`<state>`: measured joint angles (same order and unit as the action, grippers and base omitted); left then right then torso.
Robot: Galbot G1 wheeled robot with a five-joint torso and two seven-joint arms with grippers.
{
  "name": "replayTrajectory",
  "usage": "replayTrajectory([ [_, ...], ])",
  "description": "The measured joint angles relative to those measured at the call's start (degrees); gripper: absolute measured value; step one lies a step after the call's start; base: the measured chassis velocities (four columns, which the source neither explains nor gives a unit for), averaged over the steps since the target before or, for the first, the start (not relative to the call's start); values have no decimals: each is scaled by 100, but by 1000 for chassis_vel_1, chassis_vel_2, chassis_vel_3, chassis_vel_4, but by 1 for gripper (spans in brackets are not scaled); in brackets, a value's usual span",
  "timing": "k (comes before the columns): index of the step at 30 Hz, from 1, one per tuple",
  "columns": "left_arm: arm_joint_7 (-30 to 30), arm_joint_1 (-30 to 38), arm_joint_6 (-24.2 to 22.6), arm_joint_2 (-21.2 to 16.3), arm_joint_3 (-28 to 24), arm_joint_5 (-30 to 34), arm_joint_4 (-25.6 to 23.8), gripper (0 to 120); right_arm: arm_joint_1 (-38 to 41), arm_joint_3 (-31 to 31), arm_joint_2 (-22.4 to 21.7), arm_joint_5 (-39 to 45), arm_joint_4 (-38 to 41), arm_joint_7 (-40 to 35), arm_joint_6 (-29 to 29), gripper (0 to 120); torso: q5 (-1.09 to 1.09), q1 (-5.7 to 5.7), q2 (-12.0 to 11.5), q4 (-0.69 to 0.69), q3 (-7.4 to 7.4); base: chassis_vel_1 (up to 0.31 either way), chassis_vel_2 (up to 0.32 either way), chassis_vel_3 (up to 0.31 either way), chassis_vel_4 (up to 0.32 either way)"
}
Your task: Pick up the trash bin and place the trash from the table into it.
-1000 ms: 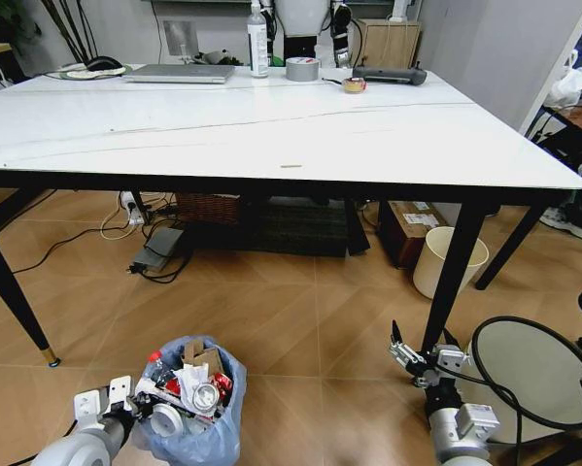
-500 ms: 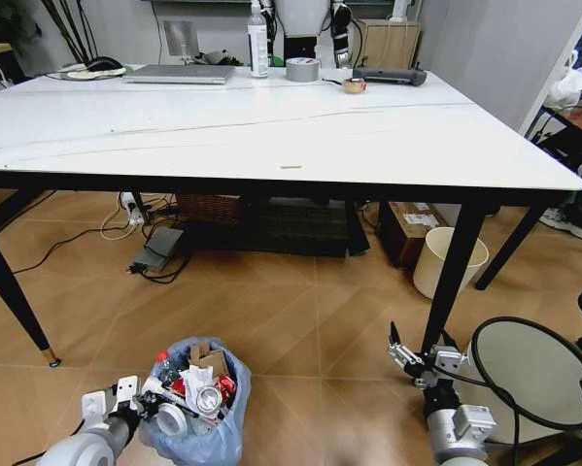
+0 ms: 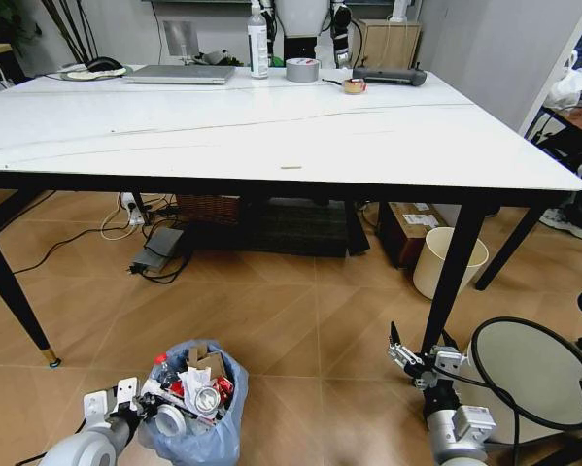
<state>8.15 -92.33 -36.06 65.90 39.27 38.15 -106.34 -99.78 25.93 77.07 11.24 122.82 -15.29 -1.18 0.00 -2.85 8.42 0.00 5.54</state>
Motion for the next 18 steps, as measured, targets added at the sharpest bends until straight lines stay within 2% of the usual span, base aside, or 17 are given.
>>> replayTrajectory([
  [18, -237, 3, 81, 10, 12, -225, 195, 0, 1, -15, 12, -29, -10, -1, -40, 100, 4, -1, 7, 0, 4, 0, 0, 0, 0],
])
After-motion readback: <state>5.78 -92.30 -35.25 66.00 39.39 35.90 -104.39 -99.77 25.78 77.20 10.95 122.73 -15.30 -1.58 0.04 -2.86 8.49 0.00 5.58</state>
